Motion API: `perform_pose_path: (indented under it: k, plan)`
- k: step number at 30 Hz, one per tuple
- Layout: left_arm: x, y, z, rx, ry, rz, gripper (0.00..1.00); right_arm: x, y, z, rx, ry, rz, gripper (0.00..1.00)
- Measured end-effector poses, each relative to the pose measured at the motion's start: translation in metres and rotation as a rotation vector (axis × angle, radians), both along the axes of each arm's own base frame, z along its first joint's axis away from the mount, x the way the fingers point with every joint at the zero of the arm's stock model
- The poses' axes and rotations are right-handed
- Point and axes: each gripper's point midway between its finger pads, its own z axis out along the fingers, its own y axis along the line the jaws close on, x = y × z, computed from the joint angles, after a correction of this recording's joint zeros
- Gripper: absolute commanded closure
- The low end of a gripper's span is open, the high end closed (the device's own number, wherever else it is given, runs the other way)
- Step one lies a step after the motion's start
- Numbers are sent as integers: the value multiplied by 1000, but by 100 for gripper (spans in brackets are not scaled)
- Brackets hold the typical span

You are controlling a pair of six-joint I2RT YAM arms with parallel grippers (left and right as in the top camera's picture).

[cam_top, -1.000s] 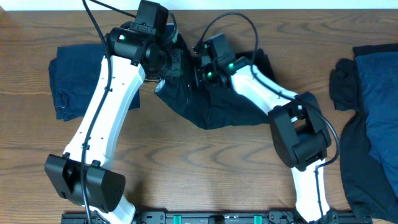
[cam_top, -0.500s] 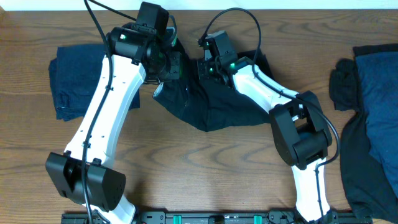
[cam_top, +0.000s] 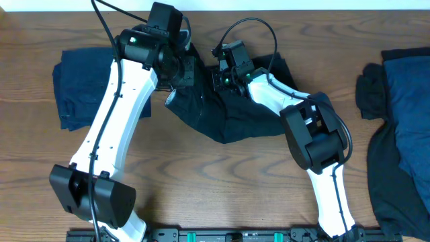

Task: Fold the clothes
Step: 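Fold the right end over toward the left gripper and lower it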

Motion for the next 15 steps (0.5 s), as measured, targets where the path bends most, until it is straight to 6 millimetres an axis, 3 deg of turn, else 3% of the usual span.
perform_pose_path:
  k: [4, 6, 12, 15]
  plan:
    - [0, 1, 0, 8, -2, 3, 94, -18, -16, 4, -11, 103, 27, 99]
    - [1, 3, -1, 18, -4, 7, 94, -24, -33, 16, -21, 151, 13, 99]
    - [3, 6, 0, 35, -16, 14, 94, -46, -103, 78, -46, 272, -89, 99]
    - [6, 6, 1, 36, -27, 14, 94, -67, -117, 84, -72, 354, -103, 99]
